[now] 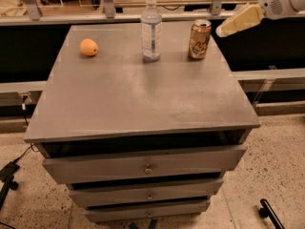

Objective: Pick orange can

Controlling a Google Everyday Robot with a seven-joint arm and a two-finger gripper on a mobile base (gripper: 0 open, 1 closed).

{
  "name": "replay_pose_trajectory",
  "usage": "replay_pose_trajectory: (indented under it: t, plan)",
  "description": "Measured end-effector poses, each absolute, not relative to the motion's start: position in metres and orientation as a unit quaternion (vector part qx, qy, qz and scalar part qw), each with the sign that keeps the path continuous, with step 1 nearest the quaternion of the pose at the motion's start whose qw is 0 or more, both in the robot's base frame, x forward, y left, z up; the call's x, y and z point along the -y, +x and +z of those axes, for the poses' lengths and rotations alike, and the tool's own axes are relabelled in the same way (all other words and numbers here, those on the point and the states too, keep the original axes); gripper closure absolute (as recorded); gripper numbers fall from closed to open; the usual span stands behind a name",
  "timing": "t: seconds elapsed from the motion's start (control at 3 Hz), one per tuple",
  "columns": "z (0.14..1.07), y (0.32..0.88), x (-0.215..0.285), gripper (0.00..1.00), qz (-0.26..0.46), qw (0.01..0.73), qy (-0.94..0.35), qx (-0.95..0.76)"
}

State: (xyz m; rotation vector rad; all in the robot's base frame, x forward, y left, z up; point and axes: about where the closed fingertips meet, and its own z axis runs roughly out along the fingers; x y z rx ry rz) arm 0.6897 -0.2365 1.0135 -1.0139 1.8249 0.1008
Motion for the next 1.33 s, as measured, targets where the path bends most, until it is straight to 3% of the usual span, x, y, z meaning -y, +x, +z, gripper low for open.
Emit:
replay_pose_trajectory:
  t: [0.33,1.33]
  plan:
    - [1.012,0.721,0.231,0.0,0.061,0.563,-0.392,-0.725]
    - [0.985,0.736,0.234,0.0,0.077,0.58,-0.348,-0.732]
